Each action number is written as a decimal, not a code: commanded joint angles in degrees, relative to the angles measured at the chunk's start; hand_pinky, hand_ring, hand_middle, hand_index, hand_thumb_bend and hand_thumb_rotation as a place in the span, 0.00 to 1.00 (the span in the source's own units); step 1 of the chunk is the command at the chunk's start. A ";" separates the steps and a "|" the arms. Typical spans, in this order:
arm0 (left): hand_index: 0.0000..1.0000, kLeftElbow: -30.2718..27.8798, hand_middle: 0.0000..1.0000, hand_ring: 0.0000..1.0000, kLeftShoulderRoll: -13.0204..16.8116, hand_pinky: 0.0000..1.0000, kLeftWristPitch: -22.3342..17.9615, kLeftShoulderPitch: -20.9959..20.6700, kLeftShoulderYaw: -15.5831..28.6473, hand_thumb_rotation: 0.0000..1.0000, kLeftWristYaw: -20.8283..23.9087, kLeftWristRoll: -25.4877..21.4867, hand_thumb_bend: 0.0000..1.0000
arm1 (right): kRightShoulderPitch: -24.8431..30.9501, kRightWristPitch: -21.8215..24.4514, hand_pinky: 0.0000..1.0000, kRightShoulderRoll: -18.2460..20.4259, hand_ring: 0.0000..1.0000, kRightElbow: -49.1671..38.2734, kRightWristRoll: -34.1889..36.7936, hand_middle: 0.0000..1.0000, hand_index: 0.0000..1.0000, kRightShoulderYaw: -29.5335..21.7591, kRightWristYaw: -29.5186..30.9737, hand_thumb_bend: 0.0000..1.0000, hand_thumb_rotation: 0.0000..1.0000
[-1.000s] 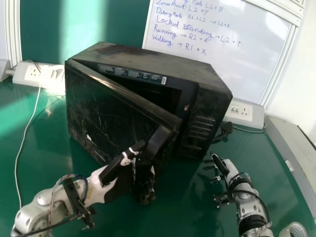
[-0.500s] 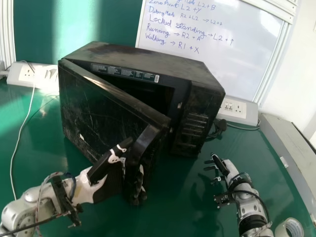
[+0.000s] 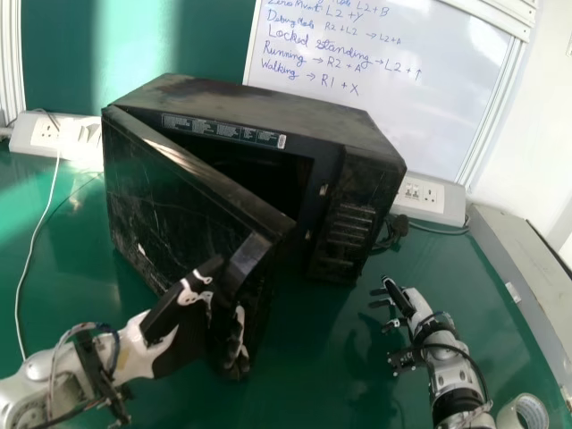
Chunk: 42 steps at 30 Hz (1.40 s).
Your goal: Open the door of oven
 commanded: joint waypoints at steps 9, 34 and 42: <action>0.09 5.12 0.05 0.01 5.88 0.00 -2.14 -3.12 7.45 0.75 -16.48 -12.72 0.92 | 0.96 0.64 0.26 -0.31 0.37 1.11 -0.25 0.51 0.63 0.13 -0.16 0.56 1.00; 0.06 4.65 0.04 0.00 12.63 0.00 -6.83 -1.09 15.41 0.84 -22.35 -11.79 0.92 | 0.88 0.85 0.26 -0.29 0.36 1.23 0.42 0.50 0.61 -0.57 0.31 0.60 1.00; 0.31 10.65 0.10 0.04 15.49 0.01 -8.46 -2.48 23.85 0.60 -27.31 -15.71 0.73 | 0.85 0.32 0.27 -0.26 0.37 1.12 0.05 0.51 0.63 -0.15 0.26 0.57 1.00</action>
